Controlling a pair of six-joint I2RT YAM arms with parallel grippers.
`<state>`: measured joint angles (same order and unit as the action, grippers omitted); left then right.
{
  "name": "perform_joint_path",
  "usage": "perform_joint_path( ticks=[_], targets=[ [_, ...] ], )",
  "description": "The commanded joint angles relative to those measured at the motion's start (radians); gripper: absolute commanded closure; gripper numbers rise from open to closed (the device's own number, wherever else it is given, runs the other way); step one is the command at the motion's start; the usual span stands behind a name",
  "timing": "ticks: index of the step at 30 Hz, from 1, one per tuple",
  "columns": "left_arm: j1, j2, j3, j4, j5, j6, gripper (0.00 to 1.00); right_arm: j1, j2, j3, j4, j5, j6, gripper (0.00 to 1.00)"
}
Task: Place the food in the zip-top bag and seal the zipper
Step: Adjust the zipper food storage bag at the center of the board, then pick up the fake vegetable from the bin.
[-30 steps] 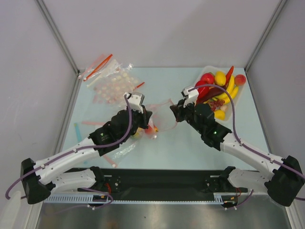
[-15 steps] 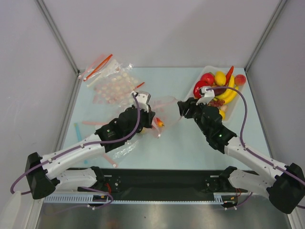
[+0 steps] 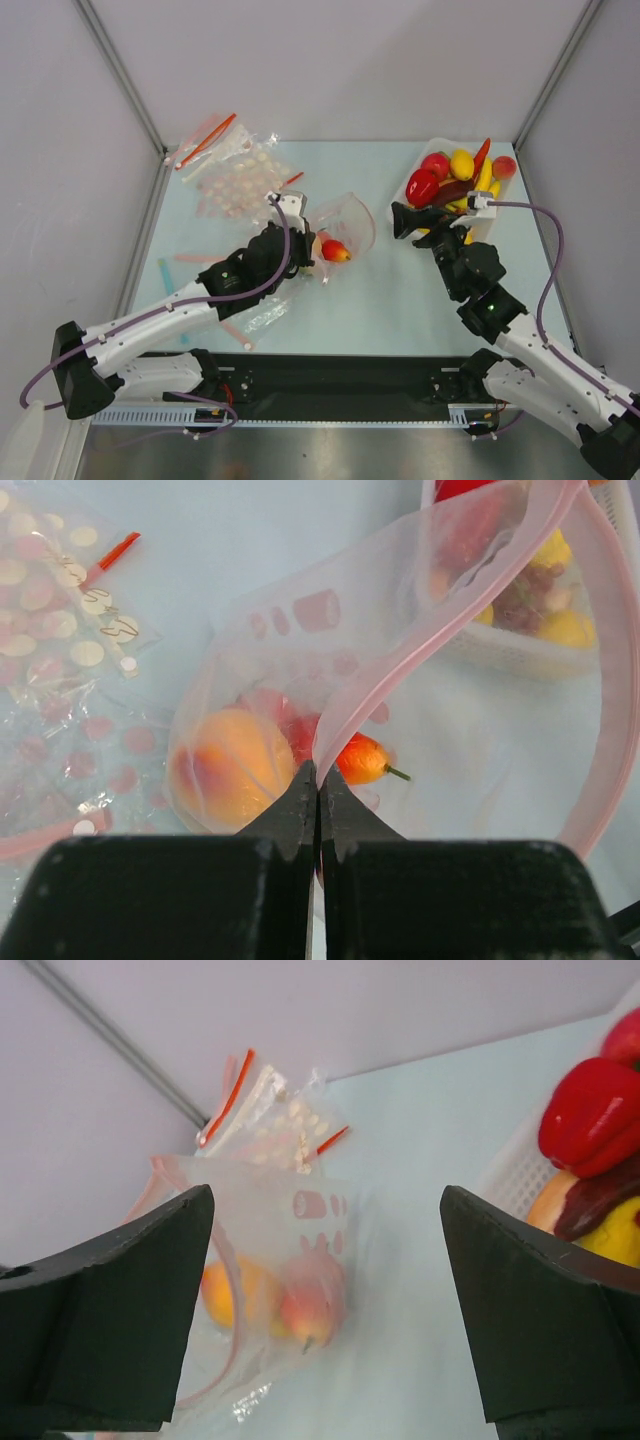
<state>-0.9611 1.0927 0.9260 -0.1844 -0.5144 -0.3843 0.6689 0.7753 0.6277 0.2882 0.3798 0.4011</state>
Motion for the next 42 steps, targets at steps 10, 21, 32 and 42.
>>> perform_joint_path(
  ticks=[10,21,32,42],
  targets=[
    [0.007,-0.033,0.033,-0.013,-0.024,-0.027,1.00,-0.132,0.113,0.144,-0.260,0.269,0.376,0.00],
    [0.005,-0.037,0.033,-0.012,-0.009,-0.031,1.00,-0.577,0.427,0.216,-0.161,-0.295,0.412,0.01],
    [0.005,-0.033,0.028,-0.004,0.008,-0.030,1.00,-0.611,0.755,0.394,-0.155,-0.368,0.349,0.00],
    [0.007,-0.047,0.020,0.003,0.010,-0.028,1.00,-0.562,0.972,0.549,-0.152,-0.294,0.338,0.00]
  ],
)
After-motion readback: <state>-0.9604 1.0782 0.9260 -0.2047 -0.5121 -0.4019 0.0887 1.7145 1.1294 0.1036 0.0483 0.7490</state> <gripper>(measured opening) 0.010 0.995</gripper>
